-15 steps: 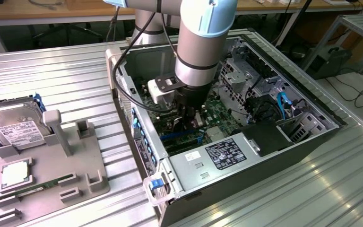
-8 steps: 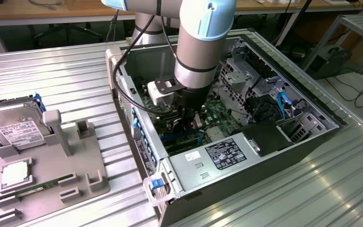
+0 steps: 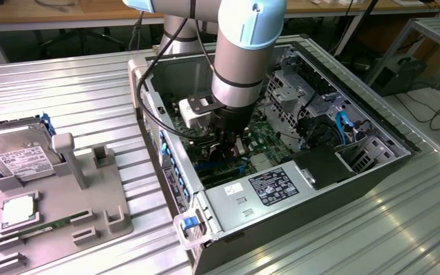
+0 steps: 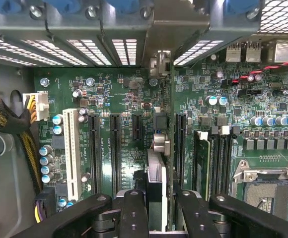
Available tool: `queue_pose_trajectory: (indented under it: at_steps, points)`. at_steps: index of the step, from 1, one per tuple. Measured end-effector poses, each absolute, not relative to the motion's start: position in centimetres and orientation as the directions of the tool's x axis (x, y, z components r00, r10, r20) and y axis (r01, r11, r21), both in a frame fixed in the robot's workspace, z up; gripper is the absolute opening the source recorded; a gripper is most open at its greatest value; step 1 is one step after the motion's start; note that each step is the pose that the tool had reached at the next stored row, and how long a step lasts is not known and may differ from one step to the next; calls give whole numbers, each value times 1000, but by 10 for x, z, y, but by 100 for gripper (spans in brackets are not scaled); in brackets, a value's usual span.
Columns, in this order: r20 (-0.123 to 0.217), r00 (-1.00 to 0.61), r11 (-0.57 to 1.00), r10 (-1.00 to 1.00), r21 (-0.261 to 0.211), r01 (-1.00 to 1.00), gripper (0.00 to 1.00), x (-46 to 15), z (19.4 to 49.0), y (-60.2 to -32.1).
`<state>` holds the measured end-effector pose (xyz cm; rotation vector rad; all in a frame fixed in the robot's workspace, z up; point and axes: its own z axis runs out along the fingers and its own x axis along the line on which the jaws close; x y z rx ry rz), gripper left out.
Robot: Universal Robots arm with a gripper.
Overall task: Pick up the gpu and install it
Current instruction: 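Insert the gpu into the slot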
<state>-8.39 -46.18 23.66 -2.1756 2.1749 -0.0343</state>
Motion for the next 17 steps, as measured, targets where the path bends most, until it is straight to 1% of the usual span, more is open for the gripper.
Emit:
queue_pose_trajectory:
  at_steps: [17]
  points:
    - [-30,1,1,-1000,-62,-998,28,-84,240,-461]
